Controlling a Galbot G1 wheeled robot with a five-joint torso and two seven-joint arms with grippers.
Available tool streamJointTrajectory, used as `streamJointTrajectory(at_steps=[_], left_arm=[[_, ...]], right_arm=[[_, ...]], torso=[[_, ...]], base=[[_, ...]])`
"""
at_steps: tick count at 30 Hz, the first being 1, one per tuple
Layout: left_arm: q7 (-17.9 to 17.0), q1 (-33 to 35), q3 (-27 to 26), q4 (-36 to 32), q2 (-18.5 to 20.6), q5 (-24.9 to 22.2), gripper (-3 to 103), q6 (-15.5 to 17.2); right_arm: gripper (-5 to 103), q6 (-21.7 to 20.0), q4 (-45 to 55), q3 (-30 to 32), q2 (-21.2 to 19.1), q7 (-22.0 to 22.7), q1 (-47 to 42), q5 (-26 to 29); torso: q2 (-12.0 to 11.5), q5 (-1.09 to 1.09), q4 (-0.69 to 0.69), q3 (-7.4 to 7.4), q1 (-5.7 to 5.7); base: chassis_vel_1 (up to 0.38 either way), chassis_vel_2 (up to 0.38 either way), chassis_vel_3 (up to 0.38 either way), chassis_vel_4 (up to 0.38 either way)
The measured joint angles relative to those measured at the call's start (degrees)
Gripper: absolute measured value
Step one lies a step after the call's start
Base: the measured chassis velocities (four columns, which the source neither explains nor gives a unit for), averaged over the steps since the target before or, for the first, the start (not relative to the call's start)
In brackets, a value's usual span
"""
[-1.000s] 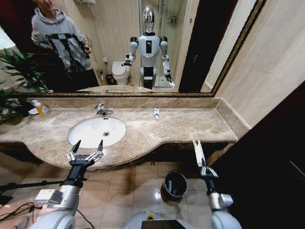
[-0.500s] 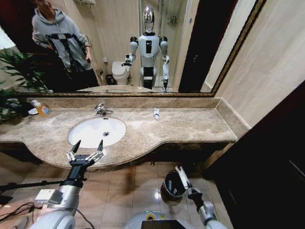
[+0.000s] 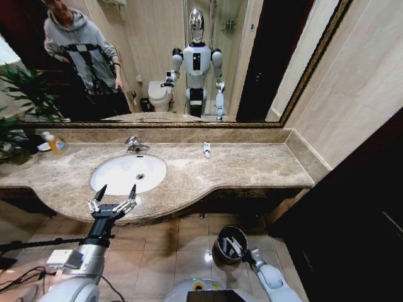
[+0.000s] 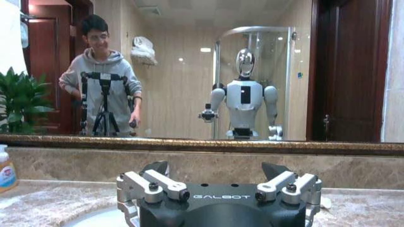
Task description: Pick up the trash from the sink and place it in the trash bin.
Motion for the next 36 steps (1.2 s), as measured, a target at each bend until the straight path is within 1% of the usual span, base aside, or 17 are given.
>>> streamJointTrajectory(at_steps=[1,4,7,11,13,15,17,19,24,25,26,29,31,32,33,35,36], left_arm=[[0.0,0.0,0.0,0.0,0.0,0.0,100,0.0],[0.0,0.0,-0.01,0.0,0.0,0.0,100,0.0],[0.0,0.0,0.0,0.0,0.0,0.0,100,0.0],[0.0,0.0,0.0,0.0,0.0,0.0,100,0.0],[0.0,0.0,0.0,0.0,0.0,0.0,100,0.0],[0.0,0.0,0.0,0.0,0.0,0.0,100,0.0],[0.0,0.0,0.0,0.0,0.0,0.0,100,0.0],[0.0,0.0,0.0,0.0,0.0,0.0,100,0.0],[0.0,0.0,0.0,0.0,0.0,0.0,100,0.0],[0.0,0.0,0.0,0.0,0.0,0.0,100,0.0],[0.0,0.0,0.0,0.0,0.0,0.0,100,0.0],[0.0,0.0,0.0,0.0,0.0,0.0,100,0.0],[0.0,0.0,0.0,0.0,0.0,0.0,100,0.0],[0.0,0.0,0.0,0.0,0.0,0.0,100,0.0],[0.0,0.0,0.0,0.0,0.0,0.0,100,0.0],[0.0,0.0,0.0,0.0,0.0,0.0,100,0.0],[0.0,0.0,0.0,0.0,0.0,0.0,100,0.0]], right_arm=[[0,0.0,0.0,0.0,0.0,0.0,0.0,0.0],[0,0.7,-4.96,-0.04,0.91,-0.09,3.16,-1.61],[0,3.92,-11.12,0.09,1.77,-0.1,6.58,-5.63],[0,5.72,-14.67,0.27,2.42,-0.03,8.75,-6.35],[0,7.13,-18.42,0.75,3.58,0.31,10.97,-5.93],[0,7.43,-19.8,1.0,4.09,0.55,11.69,-5.4],[0,9.13,-23.76,1.94,5.26,1.39,13.42,-5.0],[0,11.86,-28.47,2.91,6.23,3.33,15.27,-6.3],[0,13.3,-31.85,3.48,6.49,5.13,16.93,-7.54],[5,13.36,-32.08,3.48,6.41,5.62,17.14,-7.56],[5,13.36,-32.08,3.48,6.41,5.62,17.14,-7.56],[21,13.33,-32.43,3.51,6.17,6.2,17.52,-7.52],[21,13.33,-32.54,3.56,6.15,6.33,17.59,-7.45],[27,13.33,-32.56,3.61,6.11,6.36,17.59,-7.16],[37,13.33,-32.47,3.71,6.03,6.35,17.57,-6.21],[37,13.29,-32.3,3.81,5.98,6.3,17.54,-5.3],[43,13.25,-32.03,3.91,5.89,6.22,17.5,-4.33]], torso=[[0.0,0.0,0.0,0.0,0.0],[0.0,-0.01,0.0,0.0,0.0],[0.0,0.0,0.0,0.0,0.0],[0.0,-0.01,0.0,0.0,-0.01],[0.0,-0.01,0.0,0.0,0.0],[0.0,-0.02,0.0,0.0,0.0],[0.0,-0.01,0.01,0.0,0.0],[0.0,0.0,0.01,0.0,0.0],[0.0,-0.01,0.0,0.0,0.0],[0.0,-0.01,0.0,0.0,0.0],[0.0,-0.01,0.0,0.0,0.0],[0.0,-0.01,0.0,0.0,-0.01],[0.0,-0.01,0.0,0.0,-0.01],[0.0,0.0,0.0,0.0,0.0],[0.0,0.0,0.0,-0.01,0.0],[0.0,-0.01,0.0,-0.01,0.0],[0.0,0.0,0.0,0.0,0.0]], base=[[0.0,0.0,0.0,0.0],[0.0,0.0,0.0,0.0],[0.0,0.0,0.0,0.0],[0.0,0.0,0.0,0.0],[0.0,0.0,0.0,0.0],[0.0,0.0,0.0,0.0],[0.0,0.0,0.0,0.0],[0.0,0.0,0.0,0.0],[0.0,0.0,0.0,0.0],[0.0,0.0,0.0,0.0],[0.0,0.0,0.0,0.0],[0.0,0.0,0.0,0.0],[0.0,0.0,0.0,0.0],[0.0,0.0,0.0,0.0],[0.0,0.0,0.0,0.0],[0.0,0.0,0.0,0.0],[0.0,0.0,0.0,0.0]])
